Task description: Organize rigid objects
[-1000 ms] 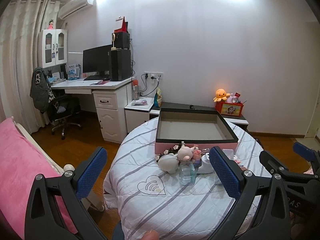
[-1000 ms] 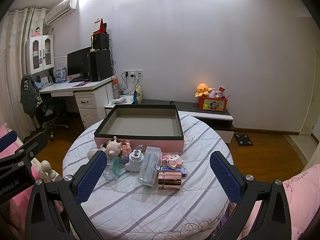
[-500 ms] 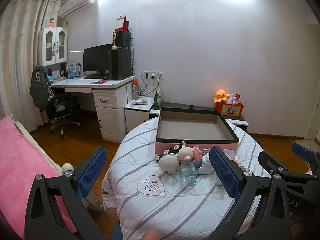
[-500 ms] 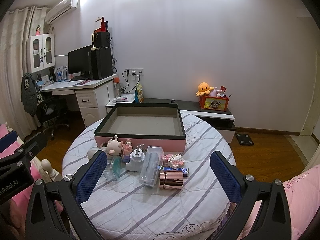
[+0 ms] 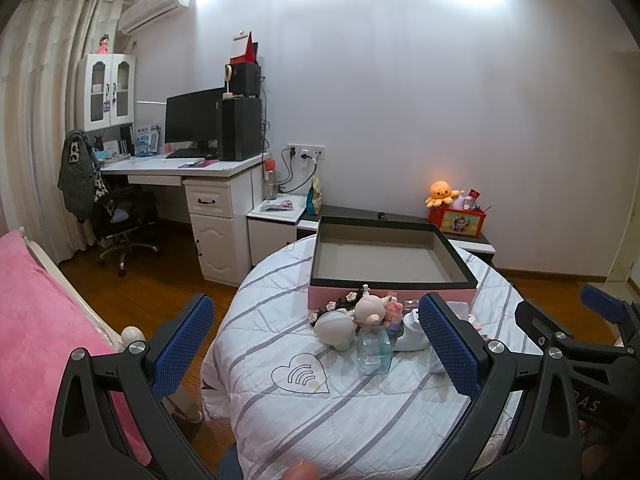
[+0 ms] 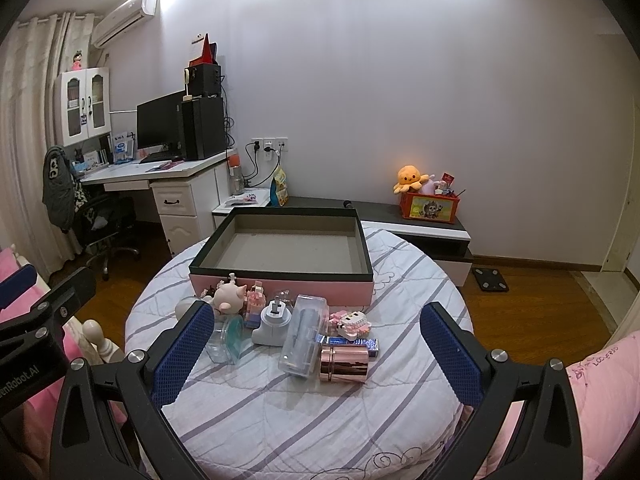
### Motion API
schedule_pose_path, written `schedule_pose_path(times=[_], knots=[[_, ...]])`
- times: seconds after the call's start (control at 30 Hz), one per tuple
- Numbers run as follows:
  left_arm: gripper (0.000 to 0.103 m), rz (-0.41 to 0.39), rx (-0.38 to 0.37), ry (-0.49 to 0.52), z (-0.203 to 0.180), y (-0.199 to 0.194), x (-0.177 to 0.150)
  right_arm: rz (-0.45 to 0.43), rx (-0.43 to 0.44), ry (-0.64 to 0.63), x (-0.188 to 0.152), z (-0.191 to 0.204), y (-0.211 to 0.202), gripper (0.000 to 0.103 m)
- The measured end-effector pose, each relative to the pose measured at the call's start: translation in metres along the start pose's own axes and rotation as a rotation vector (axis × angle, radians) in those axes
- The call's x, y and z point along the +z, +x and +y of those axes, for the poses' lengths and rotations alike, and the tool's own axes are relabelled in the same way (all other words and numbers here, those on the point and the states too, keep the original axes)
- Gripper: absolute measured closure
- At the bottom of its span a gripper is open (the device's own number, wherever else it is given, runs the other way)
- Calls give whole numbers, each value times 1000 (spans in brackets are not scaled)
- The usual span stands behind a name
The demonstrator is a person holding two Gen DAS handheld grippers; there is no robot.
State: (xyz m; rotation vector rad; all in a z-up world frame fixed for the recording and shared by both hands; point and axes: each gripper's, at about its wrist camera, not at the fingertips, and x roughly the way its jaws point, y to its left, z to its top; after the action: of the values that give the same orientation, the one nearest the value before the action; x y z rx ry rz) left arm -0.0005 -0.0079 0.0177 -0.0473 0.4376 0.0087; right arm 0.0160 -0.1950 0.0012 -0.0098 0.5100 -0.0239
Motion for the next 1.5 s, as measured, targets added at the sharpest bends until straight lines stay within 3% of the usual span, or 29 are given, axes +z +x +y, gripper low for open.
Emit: schedule_pose_path(times=[0.33, 0.73, 1.2, 1.37, 1.5], knots=[[0, 21, -7, -2, 1, 9, -6, 18, -1, 2, -6, -1, 8, 0], [0, 131, -20, 22, -6, 65, -32, 133, -8, 33, -25, -22, 58, 0], [0, 262, -45, 28, -19, 119, -65, 260, 51, 32, -41, -22, 116, 0], [0, 292, -36, 28, -21, 137, -70, 279, 57, 27, -40, -22, 132, 2], [0, 313, -57, 32, -24, 149, -73, 295, 93, 16, -39, -18, 145, 17]])
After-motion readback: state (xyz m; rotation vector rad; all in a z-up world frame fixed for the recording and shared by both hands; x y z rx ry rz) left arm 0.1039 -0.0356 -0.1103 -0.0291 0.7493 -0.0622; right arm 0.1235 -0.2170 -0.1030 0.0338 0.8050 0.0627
